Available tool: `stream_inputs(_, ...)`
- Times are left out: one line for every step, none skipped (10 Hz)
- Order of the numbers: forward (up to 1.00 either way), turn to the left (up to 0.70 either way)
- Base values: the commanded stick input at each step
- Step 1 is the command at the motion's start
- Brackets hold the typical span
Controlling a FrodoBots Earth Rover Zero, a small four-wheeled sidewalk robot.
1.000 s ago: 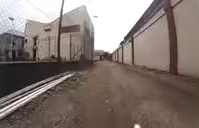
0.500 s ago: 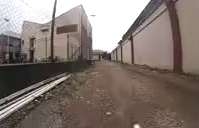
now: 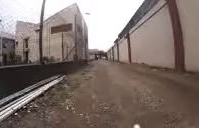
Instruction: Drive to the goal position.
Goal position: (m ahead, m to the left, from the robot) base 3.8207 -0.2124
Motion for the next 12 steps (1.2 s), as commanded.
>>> stream_inputs(0.70,-0.14)
stream_inputs(0.70,0.00)
stream_inputs(0.70,0.00)
stream_inputs(0.70,0.00)
stream_inputs(0.70,0.00)
stream_inputs(0.70,0.00)
stream_inputs(0.70,0.00)
stream_inputs(0.70,0.00)
stream_inputs(0.70,0.00)
stream_inputs(0.70,0.00)
stream_inputs(0.70,0.00)
stream_inputs(0.70,0.00)
